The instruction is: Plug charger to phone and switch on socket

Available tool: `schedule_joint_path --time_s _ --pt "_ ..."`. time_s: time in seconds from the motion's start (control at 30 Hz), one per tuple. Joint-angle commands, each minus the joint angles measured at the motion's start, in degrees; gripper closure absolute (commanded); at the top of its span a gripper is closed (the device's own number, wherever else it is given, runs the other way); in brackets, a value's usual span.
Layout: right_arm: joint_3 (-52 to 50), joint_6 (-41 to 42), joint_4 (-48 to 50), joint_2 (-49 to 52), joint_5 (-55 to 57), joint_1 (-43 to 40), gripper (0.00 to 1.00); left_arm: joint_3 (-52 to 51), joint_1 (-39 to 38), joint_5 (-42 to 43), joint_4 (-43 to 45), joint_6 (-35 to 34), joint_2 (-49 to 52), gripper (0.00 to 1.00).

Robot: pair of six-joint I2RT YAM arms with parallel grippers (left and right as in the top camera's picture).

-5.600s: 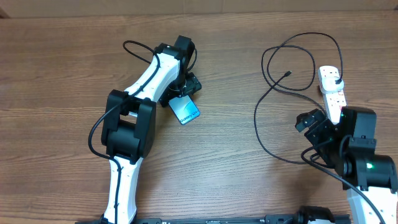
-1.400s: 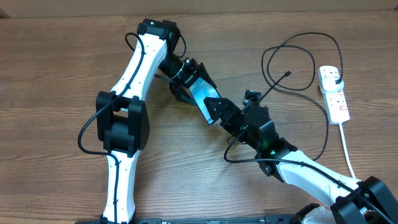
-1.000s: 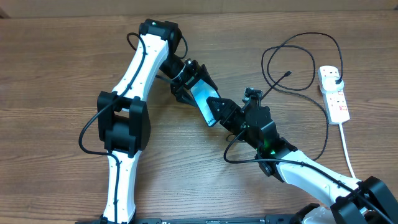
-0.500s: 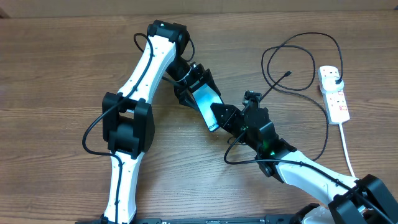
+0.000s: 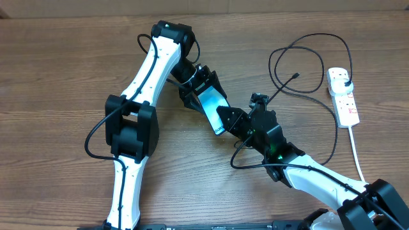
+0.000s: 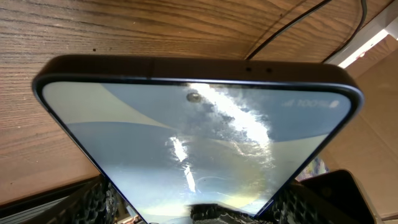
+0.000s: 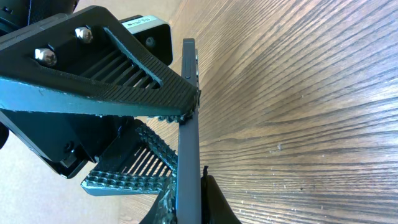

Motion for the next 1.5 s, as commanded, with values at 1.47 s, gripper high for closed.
schedule_joint_path --time_s 1.47 --pt "0.85 3.15 -15.37 -14.23 -17.86 -12.55 0.96 1.66 20.48 25.22 -3.80 34.47 -19.82 0.00"
